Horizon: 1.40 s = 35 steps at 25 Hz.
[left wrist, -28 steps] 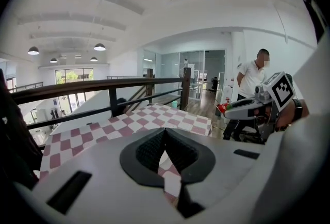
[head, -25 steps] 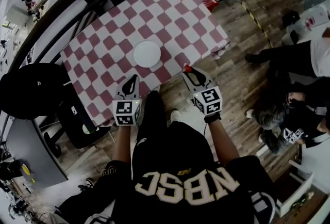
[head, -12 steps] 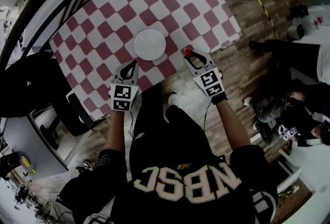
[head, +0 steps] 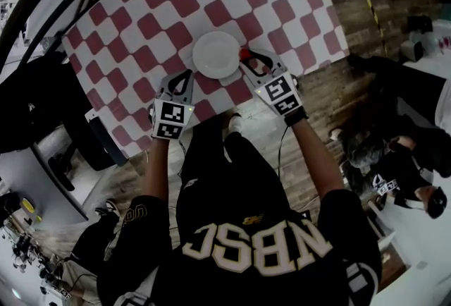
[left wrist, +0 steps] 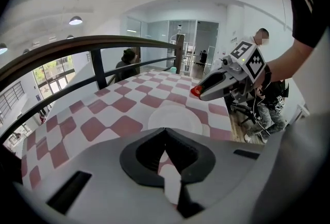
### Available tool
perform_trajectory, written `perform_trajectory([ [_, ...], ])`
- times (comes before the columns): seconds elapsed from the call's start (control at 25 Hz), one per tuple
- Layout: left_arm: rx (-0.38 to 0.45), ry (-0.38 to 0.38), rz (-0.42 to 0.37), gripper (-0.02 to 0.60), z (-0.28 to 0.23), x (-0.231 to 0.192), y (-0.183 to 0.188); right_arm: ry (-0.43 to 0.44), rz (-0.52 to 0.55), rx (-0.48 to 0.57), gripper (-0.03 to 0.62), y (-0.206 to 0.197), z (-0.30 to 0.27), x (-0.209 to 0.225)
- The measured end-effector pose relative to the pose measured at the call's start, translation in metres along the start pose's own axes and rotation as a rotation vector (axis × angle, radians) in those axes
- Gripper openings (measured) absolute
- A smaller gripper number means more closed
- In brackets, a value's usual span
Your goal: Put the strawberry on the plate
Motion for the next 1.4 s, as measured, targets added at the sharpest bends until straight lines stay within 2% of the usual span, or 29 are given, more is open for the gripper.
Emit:
perform_trajectory([
  [0.2, -0.015, -0.039, 0.012, 0.015, -0.013, 0.000, -0.006, 0.055, -0.006, -0.051, 0.141, 0.009, -0.034, -0.011],
  [0.36, -0.016, -0.049, 0.023, 0.015, -0.023, -0.004, -0.010, 0.038, 0.035, -0.106, 0.141, 0.010, -0.056, -0.019],
  [0.8, 0.002, -0.085, 0.042, 0.015, -0.043, -0.001, -0.006, 0.094, 0.079, -0.194, 0.141, 0.005, -0.092, -0.037],
  [1.08, 0.007, -0.070, 0.052, 0.015, -0.036, 0.000, -0.006, 0.101, 0.087, -0.225, 0.144, 0.003, -0.097, -0.043],
  [1.24, 0.011, -0.041, 0.056, 0.015, -0.025, -0.004, 0.001, 0.079, 0.078, -0.209, 0.203, 0.007, -0.089, -0.044],
  [1.4, 0.039, -0.009, 0.053, 0.015, -0.007, -0.001, 0.012, 0.040, 0.047, -0.174, 0.206, 0.012, -0.069, -0.045],
])
Point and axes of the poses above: the fingertips, and each gripper's own axes: z backward along the fingers, x to its right, y out of its top, the point moved 8 cm from there along z, backward along the fingers, and after that the axes turned 5 degrees about -z, right-handed, at the moved point
